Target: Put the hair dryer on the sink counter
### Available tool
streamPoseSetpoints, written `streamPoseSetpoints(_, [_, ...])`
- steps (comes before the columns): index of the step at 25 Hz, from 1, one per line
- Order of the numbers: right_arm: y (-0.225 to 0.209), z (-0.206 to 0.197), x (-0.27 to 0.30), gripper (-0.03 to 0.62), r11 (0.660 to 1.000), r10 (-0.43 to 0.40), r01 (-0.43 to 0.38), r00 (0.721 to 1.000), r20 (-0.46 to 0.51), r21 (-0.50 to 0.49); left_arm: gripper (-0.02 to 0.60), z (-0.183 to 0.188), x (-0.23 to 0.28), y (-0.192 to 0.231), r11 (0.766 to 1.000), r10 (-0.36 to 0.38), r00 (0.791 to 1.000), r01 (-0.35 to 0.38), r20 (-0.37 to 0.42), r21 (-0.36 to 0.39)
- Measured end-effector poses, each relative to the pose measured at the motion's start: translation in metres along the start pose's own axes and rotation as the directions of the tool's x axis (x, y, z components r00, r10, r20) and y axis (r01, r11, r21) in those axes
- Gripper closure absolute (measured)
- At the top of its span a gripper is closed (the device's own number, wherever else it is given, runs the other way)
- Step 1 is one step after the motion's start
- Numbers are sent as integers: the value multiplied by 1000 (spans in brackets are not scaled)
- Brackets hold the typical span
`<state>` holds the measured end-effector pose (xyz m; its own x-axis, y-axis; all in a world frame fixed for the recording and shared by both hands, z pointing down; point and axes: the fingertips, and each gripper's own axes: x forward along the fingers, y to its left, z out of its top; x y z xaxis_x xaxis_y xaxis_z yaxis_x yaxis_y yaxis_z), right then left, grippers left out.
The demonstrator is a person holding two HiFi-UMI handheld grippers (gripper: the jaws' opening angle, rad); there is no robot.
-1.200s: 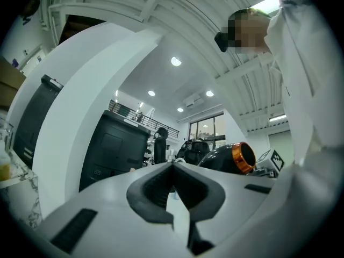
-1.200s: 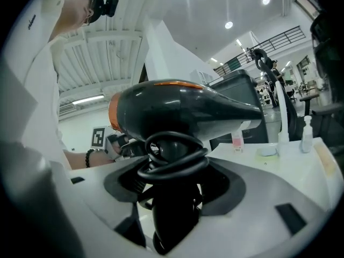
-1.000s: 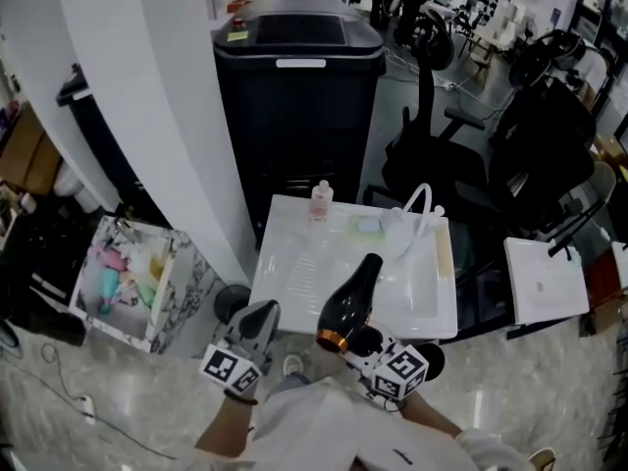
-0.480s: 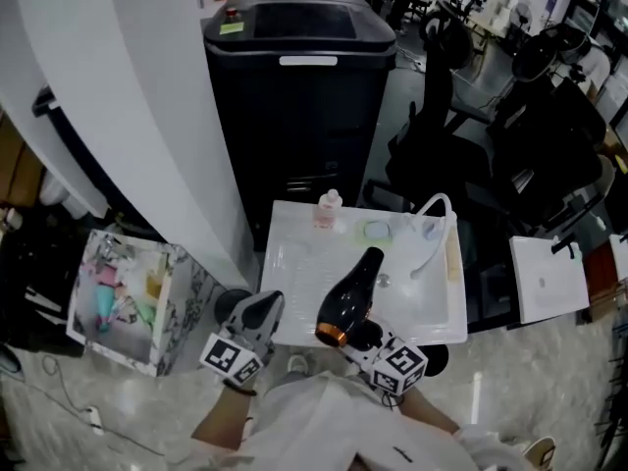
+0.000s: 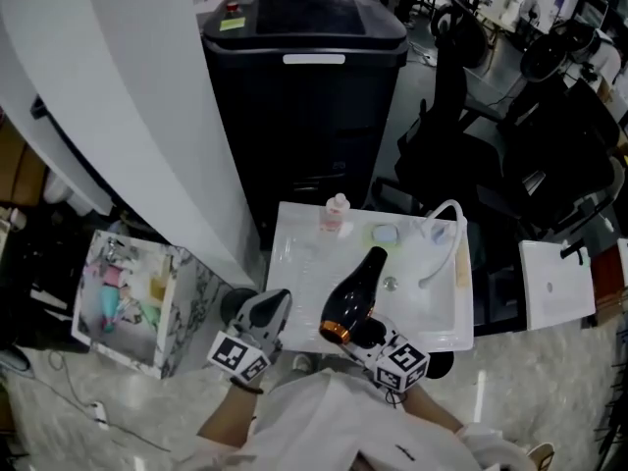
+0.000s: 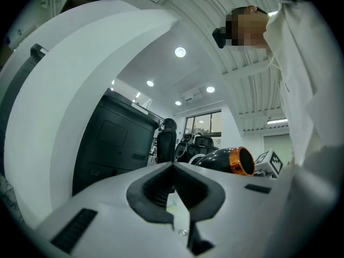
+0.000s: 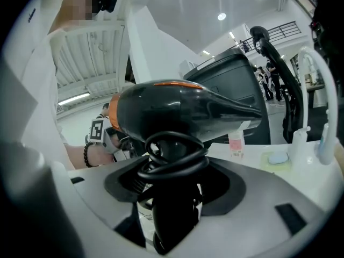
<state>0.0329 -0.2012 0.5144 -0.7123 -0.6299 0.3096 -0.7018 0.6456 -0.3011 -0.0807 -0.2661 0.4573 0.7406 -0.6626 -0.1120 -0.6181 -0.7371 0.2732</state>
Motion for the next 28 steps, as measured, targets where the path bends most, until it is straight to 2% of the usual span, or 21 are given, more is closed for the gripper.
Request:
streamPoseSetpoints(5, [-14,2,8,303,999,49,-49,998,-34,-4,558,-10,16,13,999,45,998,-45,-37,3])
streamPoseSetpoints(9, [-30,-6,14,303,995,95,-98,992,-88,-24,558,-31,31,25,995,98,993,-100,-70,-29])
streamPoseSetpoints(19, [-61,-42,19,303,982,165,-183,957,-239,-54,558,-85,51,35,981,177,973,-186,-149,-49])
streamPoseSetpoints(21, [-64,-54,25,303,982,163,-184,947,-278,-50,558,-97,51,39,979,183,965,-196,-187,-53])
streamPoseSetpoints(24, [-65,-69,36,303,980,158,-188,932,-325,-60,558,-111,48,50,972,214,942,-232,-258,-43])
streamPoseSetpoints(28, [-73,-97,47,303,973,160,-213,896,-414,-85,558,-136,40,65,960,251,913,-278,-322,-40])
